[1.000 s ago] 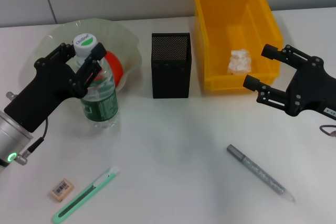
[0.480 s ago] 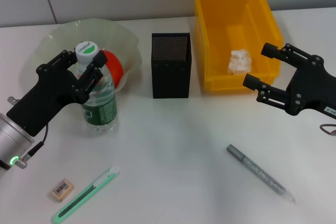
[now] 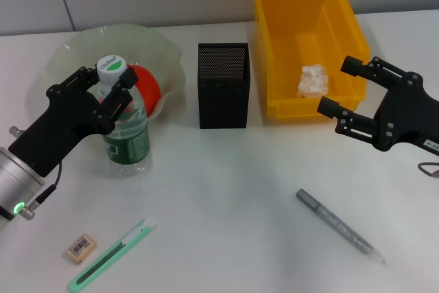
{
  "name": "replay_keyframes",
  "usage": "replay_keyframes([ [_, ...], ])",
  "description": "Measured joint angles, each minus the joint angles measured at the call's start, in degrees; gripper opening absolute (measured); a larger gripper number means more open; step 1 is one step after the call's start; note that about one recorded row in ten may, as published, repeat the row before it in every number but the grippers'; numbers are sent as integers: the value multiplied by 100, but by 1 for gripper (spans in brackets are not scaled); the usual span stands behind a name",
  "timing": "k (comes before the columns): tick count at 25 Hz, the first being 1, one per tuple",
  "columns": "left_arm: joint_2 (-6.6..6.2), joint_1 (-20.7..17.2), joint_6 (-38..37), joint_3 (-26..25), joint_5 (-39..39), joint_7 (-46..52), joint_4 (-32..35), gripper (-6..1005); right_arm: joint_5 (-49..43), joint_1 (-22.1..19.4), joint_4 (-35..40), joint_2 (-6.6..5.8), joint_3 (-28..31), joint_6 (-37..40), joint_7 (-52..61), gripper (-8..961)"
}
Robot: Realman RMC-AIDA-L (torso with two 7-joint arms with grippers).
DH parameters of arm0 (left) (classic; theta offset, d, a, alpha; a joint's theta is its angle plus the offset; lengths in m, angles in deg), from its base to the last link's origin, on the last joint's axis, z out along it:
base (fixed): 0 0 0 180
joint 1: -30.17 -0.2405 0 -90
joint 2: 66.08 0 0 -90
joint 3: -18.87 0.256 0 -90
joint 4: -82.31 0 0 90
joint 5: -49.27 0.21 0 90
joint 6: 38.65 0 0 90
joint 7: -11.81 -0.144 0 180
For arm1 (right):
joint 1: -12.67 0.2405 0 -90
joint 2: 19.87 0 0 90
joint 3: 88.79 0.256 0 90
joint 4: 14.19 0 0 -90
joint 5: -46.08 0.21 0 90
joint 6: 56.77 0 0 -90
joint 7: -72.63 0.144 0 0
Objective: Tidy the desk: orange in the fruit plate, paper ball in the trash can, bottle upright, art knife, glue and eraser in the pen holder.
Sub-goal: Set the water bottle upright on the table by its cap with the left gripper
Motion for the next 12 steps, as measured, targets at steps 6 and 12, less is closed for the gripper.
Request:
replay_keyframes([
  [6,0,0,-1,-5,-4,0,0,542,0,8,-1,0,-7,0,1,768],
  [12,0,-69,-85,0,-6,0,0,544,0,31,-1,0,-14,0,0,768],
])
